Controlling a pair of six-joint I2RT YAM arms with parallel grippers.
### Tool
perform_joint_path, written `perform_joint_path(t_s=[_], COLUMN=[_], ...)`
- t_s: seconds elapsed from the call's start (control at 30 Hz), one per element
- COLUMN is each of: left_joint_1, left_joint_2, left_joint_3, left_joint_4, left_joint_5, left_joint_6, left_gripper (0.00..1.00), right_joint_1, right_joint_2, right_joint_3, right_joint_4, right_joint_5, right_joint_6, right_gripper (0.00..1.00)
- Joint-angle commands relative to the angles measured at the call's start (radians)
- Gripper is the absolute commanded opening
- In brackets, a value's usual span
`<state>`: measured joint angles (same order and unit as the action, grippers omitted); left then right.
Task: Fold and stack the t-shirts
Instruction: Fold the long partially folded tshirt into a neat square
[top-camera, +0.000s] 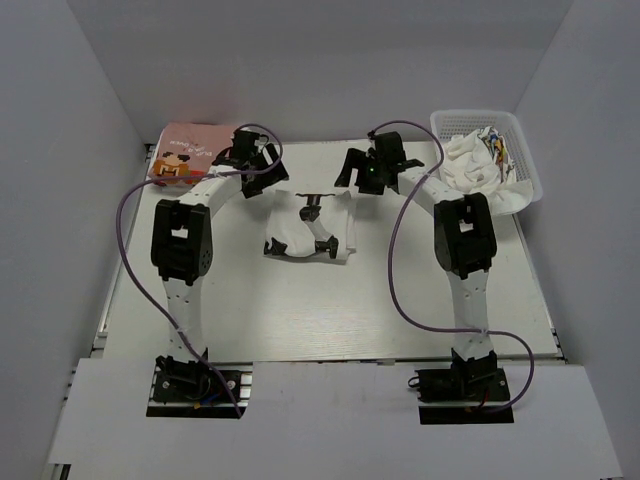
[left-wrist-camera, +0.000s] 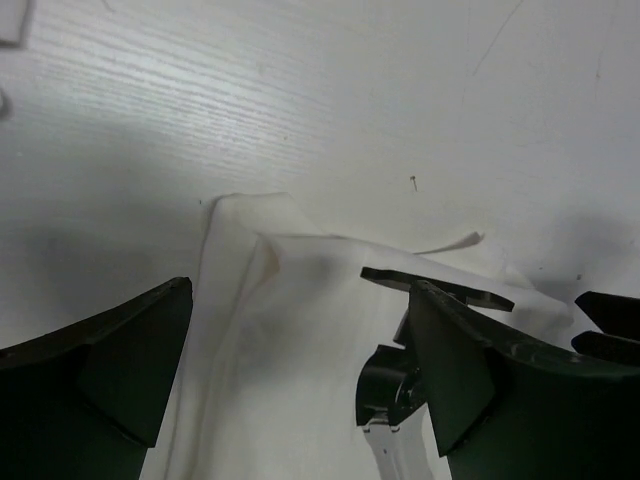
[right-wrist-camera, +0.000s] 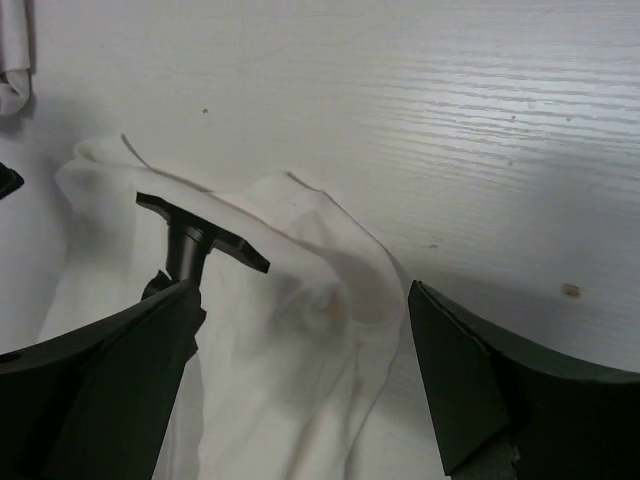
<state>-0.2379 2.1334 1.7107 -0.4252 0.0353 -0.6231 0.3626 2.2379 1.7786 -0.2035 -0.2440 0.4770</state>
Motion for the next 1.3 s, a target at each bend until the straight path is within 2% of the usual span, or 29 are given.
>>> perform_joint_path(t_s=[0.0, 0.1, 0.2, 0.3, 0.37, 0.47, 0.6, 0.8, 0.9, 0.97, 1.03, 1.13, 1.27], left_joint_1=[0.009, 0.009, 0.009, -0.012, -0.021, -0.021, -0.021, -0.021, -0.021, -0.021, -0.021, -0.031, -0.040], left_joint_2=[-0.013, -0.013, -0.065, -0.119, -0.145, -0.177, -0.168, -0.178, -0.190, -0.268, -0.337, -0.475, -0.587], left_joint_3=[0.078, 0.038, -0.063, -0.138, -0.207, -0.293, -0.270, -0.281, -0.270, -0.346, -0.382, -0.404, -0.439], left_joint_4=[0.016, 0.026, 0.074, 0.129, 0.207, 0.325, 0.295, 0.254, 0.082, 0.069, 0.069, 0.046, 0.077], left_joint_5=[0.060, 0.107, 0.166, 0.189, 0.283, 0.330, 0.307, 0.268, 0.146, 0.109, 0.069, 0.070, 0.153], left_joint_6=[0.091, 0.131, 0.157, 0.180, 0.180, 0.155, 0.145, 0.145, 0.134, 0.134, 0.111, 0.100, 0.091], left_gripper=[0.99, 0.99, 0.99, 0.99, 0.99, 0.99, 0.99, 0.99, 0.99, 0.99, 0.99, 0.99, 0.99], right_joint_1=[0.007, 0.019, 0.038, 0.062, 0.079, 0.091, 0.101, 0.116, 0.119, 0.124, 0.139, 0.160, 0.191], right_joint_2=[-0.044, -0.144, -0.222, -0.259, -0.267, -0.285, -0.291, -0.320, -0.349, -0.380, -0.409, -0.460, -0.540], right_joint_3=[0.033, -0.102, -0.212, -0.255, -0.300, -0.373, -0.392, -0.435, -0.473, -0.514, -0.524, -0.486, -0.487], right_joint_4=[0.048, 0.091, 0.136, 0.093, 0.101, 0.148, 0.116, 0.052, 0.023, 0.013, -0.006, -0.065, -0.034], right_joint_5=[-0.011, 0.005, 0.029, 0.014, -0.010, -0.035, -0.067, -0.026, -0.008, -0.015, -0.029, -0.034, -0.069], right_joint_6=[-0.095, -0.120, -0.168, -0.202, -0.184, -0.135, -0.114, -0.087, -0.071, -0.077, -0.104, -0.135, -0.132], right_gripper=[0.90, 0.90, 0.90, 0.90, 0.89, 0.87, 0.76, 0.76, 0.76, 0.79, 0.90, 0.90, 0.90])
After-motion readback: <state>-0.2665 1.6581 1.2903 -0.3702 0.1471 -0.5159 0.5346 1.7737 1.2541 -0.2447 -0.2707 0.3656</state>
